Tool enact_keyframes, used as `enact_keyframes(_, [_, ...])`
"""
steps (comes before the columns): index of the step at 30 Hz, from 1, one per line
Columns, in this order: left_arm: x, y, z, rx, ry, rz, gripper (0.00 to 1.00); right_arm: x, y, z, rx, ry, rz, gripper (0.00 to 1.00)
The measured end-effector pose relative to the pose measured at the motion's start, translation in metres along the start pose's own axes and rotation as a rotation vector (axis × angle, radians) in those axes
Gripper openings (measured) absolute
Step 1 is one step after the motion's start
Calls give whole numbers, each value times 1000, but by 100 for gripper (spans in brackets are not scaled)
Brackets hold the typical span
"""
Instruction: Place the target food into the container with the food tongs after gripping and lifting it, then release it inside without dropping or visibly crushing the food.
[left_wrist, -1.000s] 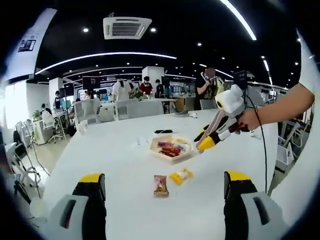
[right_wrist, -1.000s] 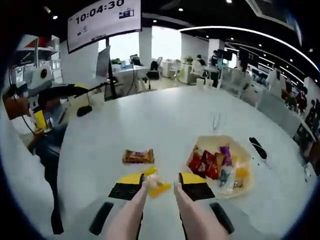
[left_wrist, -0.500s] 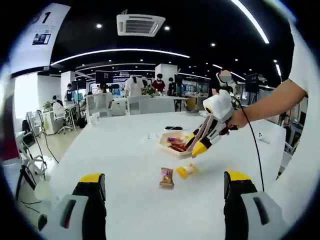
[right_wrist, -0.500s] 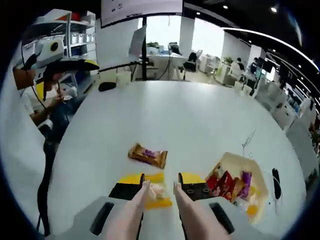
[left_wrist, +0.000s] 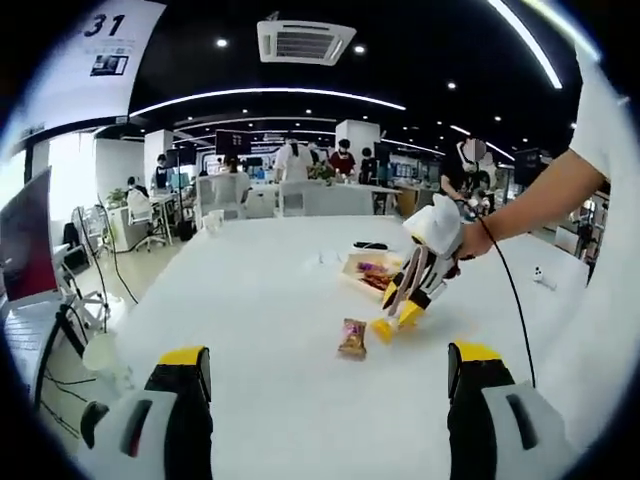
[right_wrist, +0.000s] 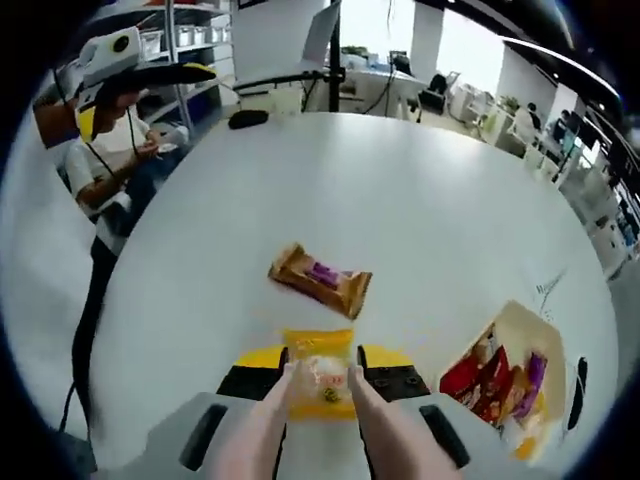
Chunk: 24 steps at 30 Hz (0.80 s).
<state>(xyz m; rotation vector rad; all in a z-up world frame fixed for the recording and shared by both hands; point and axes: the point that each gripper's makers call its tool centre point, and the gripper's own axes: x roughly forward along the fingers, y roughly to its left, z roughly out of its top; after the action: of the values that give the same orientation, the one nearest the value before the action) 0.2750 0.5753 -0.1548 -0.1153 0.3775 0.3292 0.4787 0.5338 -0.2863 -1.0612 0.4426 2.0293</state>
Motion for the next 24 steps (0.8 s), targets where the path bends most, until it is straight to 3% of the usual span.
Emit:
enact_keyframes(15, [9,-3,-3,-3,1,-19,99,14,8,-2,-53,-53,3,27])
enact_keyframes(21, [10,-3,-5,2,6,-27,99,16,5,1,43,-78,4,27])
enact_keyframes(23, [10,-3,-4,2,2,-27,99,16,6,2,31,-79,8,27])
enact_keyframes(24, [10,-3,-4,4,3,-27,99,17,5,3,73,-86,-2,27])
